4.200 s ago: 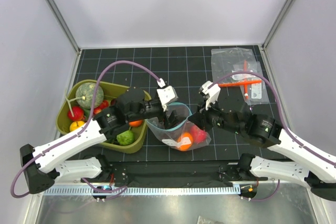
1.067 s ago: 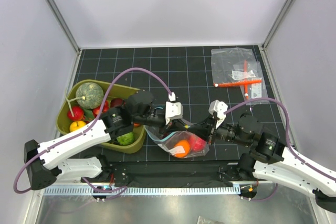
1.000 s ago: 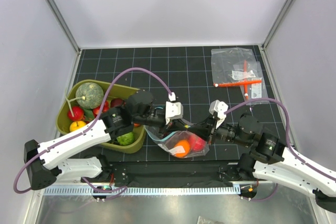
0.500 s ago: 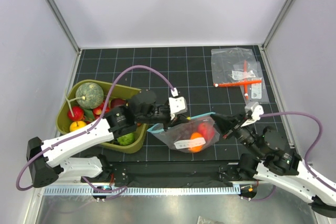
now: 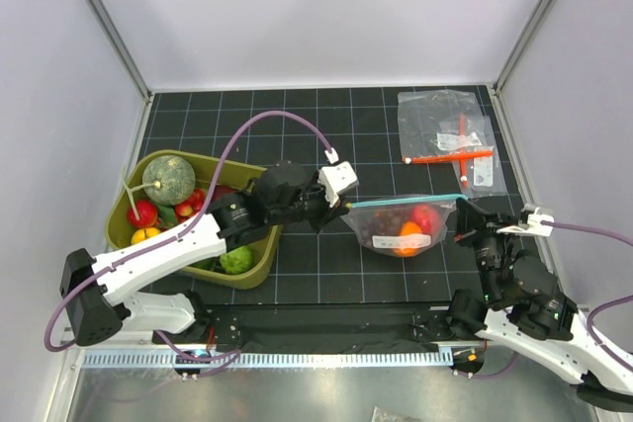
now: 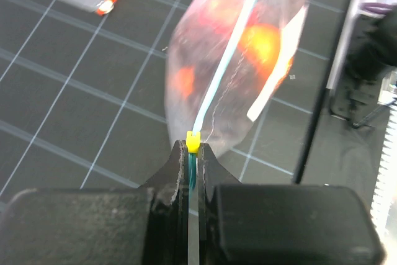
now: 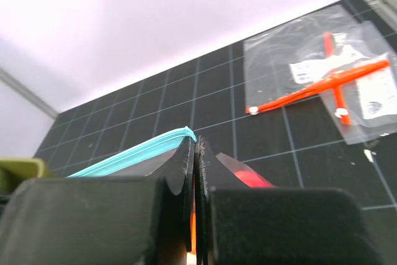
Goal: Place the food in the zip-top bag and seal the zipper
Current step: Zip the zipper food storage bag at the center of the board.
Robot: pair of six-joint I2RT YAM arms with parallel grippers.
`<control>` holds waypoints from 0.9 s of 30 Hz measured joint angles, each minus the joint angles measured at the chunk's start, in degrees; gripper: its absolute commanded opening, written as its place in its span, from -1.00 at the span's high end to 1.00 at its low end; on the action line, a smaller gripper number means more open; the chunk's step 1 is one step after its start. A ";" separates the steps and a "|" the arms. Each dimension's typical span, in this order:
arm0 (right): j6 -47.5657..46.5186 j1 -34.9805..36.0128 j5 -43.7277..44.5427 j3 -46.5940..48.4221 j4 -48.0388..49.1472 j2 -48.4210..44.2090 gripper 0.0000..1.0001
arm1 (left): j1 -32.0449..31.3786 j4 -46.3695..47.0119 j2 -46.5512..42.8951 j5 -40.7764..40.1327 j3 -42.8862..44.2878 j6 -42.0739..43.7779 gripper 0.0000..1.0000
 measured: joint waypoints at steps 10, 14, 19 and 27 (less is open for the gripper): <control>-0.87 0.11 4.79 -0.17 4.31 8.85 0.98 | -0.02 -4.70 -1.03 -13.33 0.87 -7.43 1.00; -3.30 0.17 2.69 0.55 9.25 15.43 0.98 | -0.02 -7.56 -5.20 -17.46 0.28 -12.87 0.99; -6.36 -1.01 1.68 8.26 12.98 32.44 0.98 | 0.74 -14.08 -10.03 -18.80 0.33 -18.62 0.99; -5.16 -14.97 -17.81 21.73 14.64 57.55 0.98 | 1.18 -19.45 -14.25 -16.09 -2.10 -26.40 0.99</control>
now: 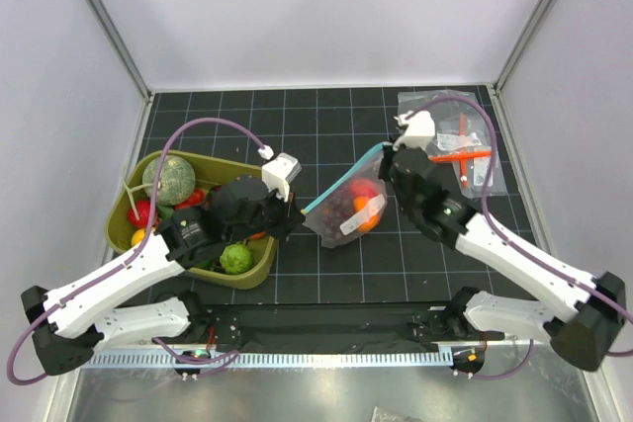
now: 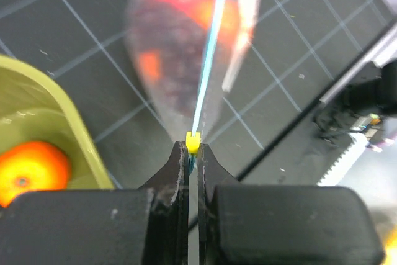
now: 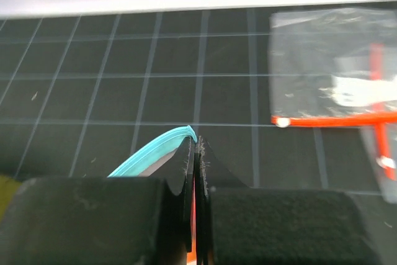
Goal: Place the food in the zip-top bag and seal the zipper
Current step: Zip the zipper food storage bag at the center of the board, then reset both arms
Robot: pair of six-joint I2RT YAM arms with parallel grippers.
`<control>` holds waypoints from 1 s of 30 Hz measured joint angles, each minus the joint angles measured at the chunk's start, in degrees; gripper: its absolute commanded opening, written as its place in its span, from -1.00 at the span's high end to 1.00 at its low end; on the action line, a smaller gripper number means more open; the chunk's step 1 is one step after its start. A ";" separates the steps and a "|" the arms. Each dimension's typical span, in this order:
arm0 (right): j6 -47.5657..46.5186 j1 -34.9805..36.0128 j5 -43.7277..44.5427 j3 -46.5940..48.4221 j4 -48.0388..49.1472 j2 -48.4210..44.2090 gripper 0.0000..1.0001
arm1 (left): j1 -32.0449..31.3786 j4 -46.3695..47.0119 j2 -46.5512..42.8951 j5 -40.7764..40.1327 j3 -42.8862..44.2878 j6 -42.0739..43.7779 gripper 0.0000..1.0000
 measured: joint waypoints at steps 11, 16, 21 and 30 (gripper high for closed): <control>1.11 -2.14 -23.74 15.43 1.40 21.97 0.30 | -0.07 0.07 -8.13 0.42 -5.53 -4.87 0.18; 0.68 -2.23 -27.65 16.26 1.31 23.76 -0.53 | -0.02 -0.81 -10.58 -12.59 -5.55 -5.90 -0.75; 1.11 -2.23 -26.67 16.55 -0.33 20.46 -0.75 | 0.02 -1.49 -11.32 -23.30 -5.22 -6.54 -1.00; 7.80 -2.23 -11.43 3.17 -1.75 -6.32 -0.96 | 0.04 7.15 -15.65 -33.09 -8.15 -6.03 -0.99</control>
